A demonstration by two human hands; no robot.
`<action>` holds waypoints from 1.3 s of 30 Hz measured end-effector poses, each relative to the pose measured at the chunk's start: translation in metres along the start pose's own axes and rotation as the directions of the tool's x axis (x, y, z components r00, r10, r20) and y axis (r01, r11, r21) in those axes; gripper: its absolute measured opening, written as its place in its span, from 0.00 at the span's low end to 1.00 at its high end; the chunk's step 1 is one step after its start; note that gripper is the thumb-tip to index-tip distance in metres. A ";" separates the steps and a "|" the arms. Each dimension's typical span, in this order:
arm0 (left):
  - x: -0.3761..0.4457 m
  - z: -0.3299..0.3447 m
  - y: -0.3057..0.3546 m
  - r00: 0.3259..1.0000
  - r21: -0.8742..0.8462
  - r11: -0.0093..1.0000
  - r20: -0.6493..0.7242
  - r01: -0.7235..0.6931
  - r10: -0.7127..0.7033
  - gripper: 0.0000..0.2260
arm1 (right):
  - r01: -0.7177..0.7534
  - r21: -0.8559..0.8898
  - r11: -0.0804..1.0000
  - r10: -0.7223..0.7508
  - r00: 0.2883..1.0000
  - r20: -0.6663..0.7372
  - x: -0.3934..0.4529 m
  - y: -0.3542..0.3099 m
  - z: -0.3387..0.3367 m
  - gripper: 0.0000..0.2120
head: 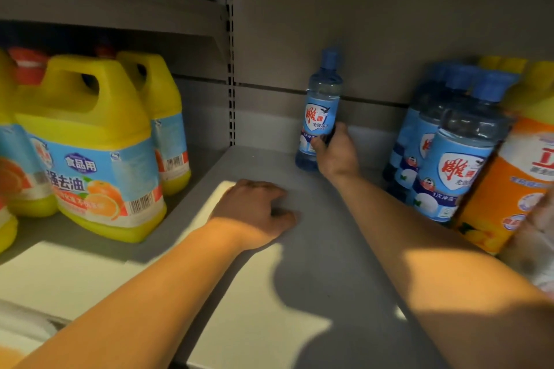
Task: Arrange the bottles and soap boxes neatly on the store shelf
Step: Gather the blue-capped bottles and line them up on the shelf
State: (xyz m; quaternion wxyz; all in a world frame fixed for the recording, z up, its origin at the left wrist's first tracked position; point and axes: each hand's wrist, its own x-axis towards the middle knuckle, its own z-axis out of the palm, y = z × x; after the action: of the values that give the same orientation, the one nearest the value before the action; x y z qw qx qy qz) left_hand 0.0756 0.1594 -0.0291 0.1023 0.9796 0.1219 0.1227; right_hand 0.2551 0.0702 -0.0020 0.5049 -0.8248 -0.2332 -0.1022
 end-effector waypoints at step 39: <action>-0.025 0.012 0.109 0.989 -0.732 0.675 -0.145 -0.089 -0.027 0.17 | 0.459 -0.481 0.747 -0.512 0.858 0.024 -0.087 -0.085 -0.221 0.15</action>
State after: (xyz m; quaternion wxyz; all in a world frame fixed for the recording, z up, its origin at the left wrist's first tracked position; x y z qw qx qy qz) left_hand 0.0783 0.0475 -0.0206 0.4770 0.8458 0.0527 0.2332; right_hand 0.1526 -0.1168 0.1332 0.2572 -0.8256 -0.3800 -0.3284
